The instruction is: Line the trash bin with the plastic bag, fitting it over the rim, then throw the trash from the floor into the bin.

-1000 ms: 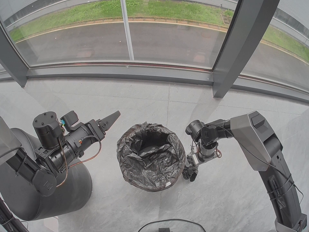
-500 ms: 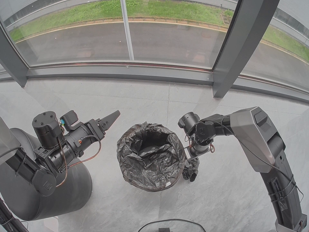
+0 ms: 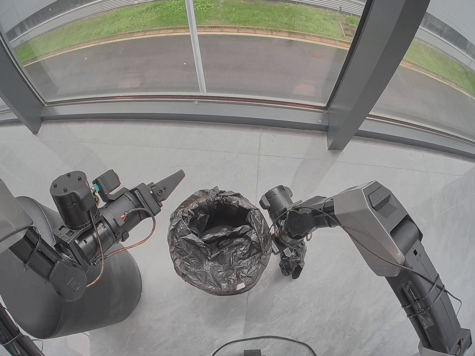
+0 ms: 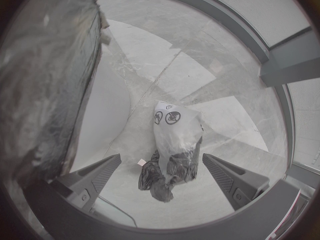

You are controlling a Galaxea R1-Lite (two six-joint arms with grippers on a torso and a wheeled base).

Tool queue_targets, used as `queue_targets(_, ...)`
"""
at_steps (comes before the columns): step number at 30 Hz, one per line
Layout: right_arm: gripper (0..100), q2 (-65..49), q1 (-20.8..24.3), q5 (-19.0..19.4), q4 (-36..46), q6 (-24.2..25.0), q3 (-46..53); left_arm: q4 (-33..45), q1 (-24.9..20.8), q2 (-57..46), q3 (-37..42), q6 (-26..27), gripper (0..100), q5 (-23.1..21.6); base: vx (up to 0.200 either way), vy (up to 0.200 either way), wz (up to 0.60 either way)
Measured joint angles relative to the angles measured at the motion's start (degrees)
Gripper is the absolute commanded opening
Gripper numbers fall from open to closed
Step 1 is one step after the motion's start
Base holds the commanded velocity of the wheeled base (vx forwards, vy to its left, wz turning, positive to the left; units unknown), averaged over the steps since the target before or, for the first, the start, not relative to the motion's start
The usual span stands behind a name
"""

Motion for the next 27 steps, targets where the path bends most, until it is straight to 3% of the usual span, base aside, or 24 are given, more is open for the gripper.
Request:
queue_targets(8,100,3.91,-0.39,0.02,-7.68,-6.77,-0.02,0.00,0.00,0.40,-0.06,0.02,100,0.00,0.000,0.000,0.00)
queue_targets(27,100,4.30,-3.23,-0.30,-8.09,-8.55,0.00,0.00,0.00,0.63,-0.04,0.02,100,-0.01,0.000,0.000,0.00)
